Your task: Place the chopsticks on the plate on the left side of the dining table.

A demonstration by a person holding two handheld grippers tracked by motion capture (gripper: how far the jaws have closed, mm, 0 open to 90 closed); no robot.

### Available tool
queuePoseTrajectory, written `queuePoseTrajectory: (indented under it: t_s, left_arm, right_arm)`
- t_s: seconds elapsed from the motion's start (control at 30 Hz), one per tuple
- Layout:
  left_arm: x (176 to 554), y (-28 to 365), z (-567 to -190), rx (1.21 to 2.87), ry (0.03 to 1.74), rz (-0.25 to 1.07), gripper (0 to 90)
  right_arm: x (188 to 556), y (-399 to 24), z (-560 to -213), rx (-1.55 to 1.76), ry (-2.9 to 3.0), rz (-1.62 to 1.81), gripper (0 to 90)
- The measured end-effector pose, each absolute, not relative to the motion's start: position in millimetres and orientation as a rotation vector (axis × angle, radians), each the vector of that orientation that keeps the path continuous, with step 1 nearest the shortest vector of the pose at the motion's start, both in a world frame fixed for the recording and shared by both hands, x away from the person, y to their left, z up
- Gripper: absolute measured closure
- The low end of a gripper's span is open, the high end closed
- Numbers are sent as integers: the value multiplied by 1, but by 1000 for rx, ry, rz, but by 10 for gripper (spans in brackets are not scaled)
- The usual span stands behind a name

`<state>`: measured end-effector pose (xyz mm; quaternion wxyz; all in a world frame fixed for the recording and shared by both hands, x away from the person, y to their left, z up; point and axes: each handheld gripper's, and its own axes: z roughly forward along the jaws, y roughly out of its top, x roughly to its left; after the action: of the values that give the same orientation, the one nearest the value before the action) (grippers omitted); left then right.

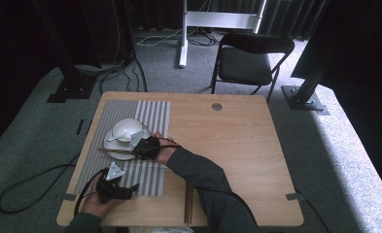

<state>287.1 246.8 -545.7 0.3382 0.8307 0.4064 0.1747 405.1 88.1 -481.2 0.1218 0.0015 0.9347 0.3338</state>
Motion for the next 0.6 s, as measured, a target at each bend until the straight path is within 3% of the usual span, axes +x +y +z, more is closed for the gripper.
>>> queuePoseTrajectory:
  t_s: [0.6]
  left_arm:
    - [287,247,-546,2163,1060,454,103]
  right_arm:
    - [409,94,-484,-11,2745,966,850]
